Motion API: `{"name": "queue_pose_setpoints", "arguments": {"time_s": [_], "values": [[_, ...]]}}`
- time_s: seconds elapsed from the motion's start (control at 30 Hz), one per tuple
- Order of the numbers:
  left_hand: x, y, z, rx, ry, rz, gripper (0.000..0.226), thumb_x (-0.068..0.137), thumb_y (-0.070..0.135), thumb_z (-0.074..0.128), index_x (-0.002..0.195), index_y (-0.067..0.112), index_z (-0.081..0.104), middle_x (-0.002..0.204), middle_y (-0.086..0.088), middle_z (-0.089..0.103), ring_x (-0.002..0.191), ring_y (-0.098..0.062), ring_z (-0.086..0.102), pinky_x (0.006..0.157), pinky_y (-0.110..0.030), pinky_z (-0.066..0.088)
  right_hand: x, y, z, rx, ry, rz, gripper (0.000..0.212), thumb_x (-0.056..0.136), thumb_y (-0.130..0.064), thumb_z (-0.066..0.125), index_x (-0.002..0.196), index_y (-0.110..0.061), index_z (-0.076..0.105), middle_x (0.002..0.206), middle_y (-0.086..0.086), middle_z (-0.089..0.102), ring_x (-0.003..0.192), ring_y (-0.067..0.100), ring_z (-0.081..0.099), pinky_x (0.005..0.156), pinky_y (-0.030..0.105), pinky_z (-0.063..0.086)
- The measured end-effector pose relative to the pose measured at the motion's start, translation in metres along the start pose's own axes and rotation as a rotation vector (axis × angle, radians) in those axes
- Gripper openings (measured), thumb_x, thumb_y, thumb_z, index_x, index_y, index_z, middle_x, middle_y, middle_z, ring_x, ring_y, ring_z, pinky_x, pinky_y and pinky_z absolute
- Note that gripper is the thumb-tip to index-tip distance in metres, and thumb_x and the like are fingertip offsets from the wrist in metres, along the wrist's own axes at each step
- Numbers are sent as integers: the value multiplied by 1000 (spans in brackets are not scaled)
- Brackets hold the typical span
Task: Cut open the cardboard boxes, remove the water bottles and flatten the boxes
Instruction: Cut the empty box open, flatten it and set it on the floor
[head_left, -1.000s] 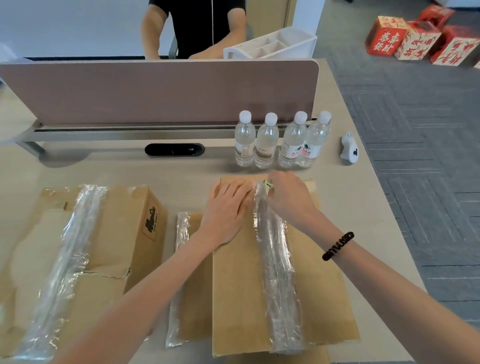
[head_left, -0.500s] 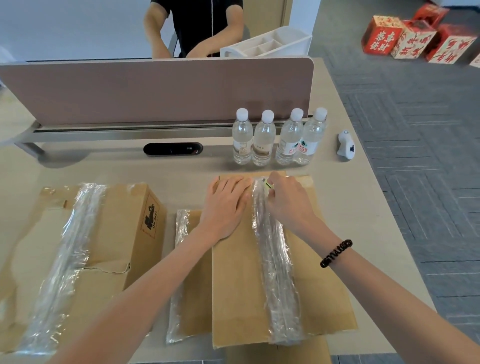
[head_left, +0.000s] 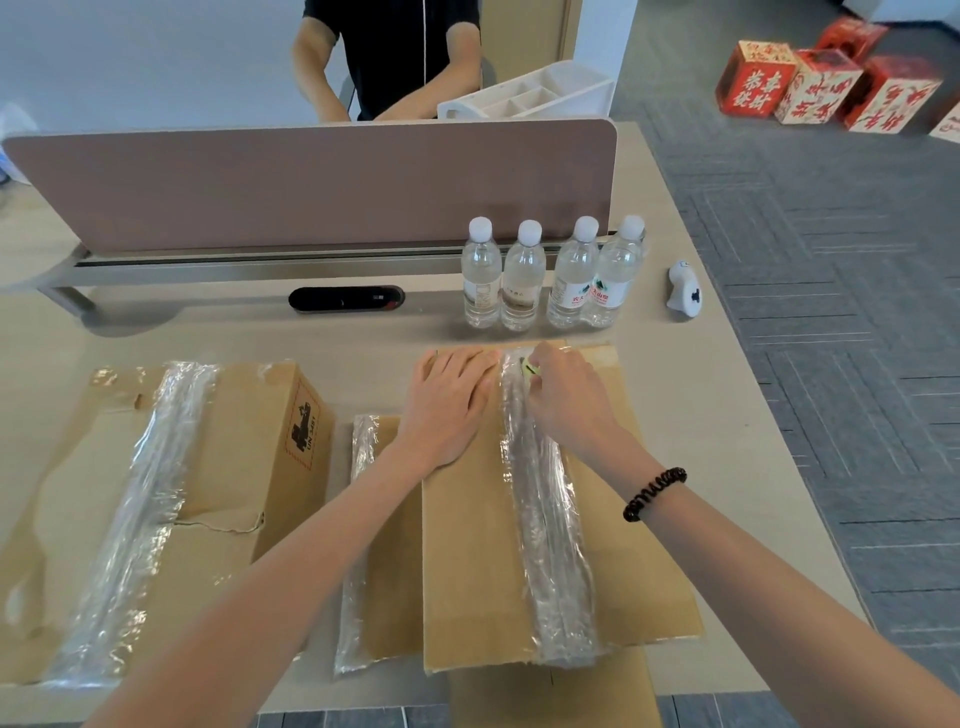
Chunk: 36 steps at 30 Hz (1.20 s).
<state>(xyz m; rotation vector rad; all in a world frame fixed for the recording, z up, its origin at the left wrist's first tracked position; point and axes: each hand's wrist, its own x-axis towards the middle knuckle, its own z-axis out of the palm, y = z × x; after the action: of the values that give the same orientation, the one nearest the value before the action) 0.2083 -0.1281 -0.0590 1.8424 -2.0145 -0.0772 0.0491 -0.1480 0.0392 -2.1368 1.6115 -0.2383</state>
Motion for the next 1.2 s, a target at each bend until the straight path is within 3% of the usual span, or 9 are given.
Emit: {"name": "queue_pose_setpoints", "arguments": {"time_s": [0.13, 0.23, 0.43, 0.57, 0.77, 0.87, 0.97, 1.1, 1.2], "values": [[0, 1, -1, -16, -2, -8, 44, 103, 37, 24, 136, 25, 52, 129, 9, 55, 120, -12, 47, 111, -34, 22, -9, 3, 3, -31, -9, 12, 27, 93, -8, 43, 118, -1, 53, 99, 14, 56, 85, 31, 51, 69, 33, 36], [0, 2, -3, -22, -14, -9, 47, 102, 37, 23, 137, 25, 51, 131, 9, 55, 122, -12, 47, 112, -35, 21, -21, 4, 8, -61, -28, 11, 27, 94, -7, 41, 118, -4, 52, 98, 14, 58, 86, 31, 54, 69, 36, 39], [-1, 3, -3, -2, -43, -26, 50, 102, 38, 20, 141, 26, 48, 141, 7, 50, 131, -13, 43, 117, -39, 15, -40, 6, 8, -53, -20, 2, 16, 93, -5, 41, 106, -7, 49, 79, 3, 42, 77, 27, 44, 65, 32, 32], [-1, 5, -4, 23, -82, -37, 44, 106, 33, 25, 146, 26, 42, 152, 3, 41, 143, -14, 31, 121, -40, 7, -56, 11, 9, -30, -34, 5, 26, 94, -7, 41, 118, -6, 52, 89, 6, 48, 79, 25, 46, 69, 33, 38], [-7, 13, -11, 209, -145, 8, 59, 101, 38, 4, 153, 22, 29, 157, -2, 33, 146, -19, 26, 122, -43, 13, -78, 12, 8, 0, -60, 11, 29, 93, -8, 43, 119, -4, 53, 94, 11, 55, 80, 28, 52, 71, 35, 43], [-20, 21, -15, 193, -129, 40, 52, 105, 31, 17, 154, 17, 26, 156, -2, 35, 141, -20, 33, 118, -40, 21, -91, 12, 7, -6, -74, 4, 29, 94, -10, 44, 120, -4, 52, 103, 14, 59, 90, 32, 57, 76, 37, 45], [-39, 27, -20, 154, -95, 70, 49, 105, 24, 33, 153, 14, 28, 152, -4, 40, 134, -22, 40, 114, -37, 24, -98, 13, 11, -11, -52, 9, 29, 94, -8, 45, 122, -5, 53, 103, 14, 61, 92, 32, 59, 72, 35, 43], [-67, 35, -29, 128, -91, 129, 47, 105, 27, 28, 147, 11, 39, 151, -7, 42, 135, -23, 40, 114, -33, 21, -99, 14, 16, -17, -14, 11, 27, 93, -6, 45, 118, -6, 54, 97, 11, 60, 88, 30, 56, 68, 32, 38], [-93, 44, -35, 93, -122, 171, 46, 106, 29, 28, 147, 11, 40, 152, -6, 41, 137, -21, 38, 115, -34, 21, -102, 15, 16, -13, -4, 13, 26, 96, -8, 44, 119, -6, 54, 106, 14, 62, 96, 31, 57, 71, 32, 38]]}}
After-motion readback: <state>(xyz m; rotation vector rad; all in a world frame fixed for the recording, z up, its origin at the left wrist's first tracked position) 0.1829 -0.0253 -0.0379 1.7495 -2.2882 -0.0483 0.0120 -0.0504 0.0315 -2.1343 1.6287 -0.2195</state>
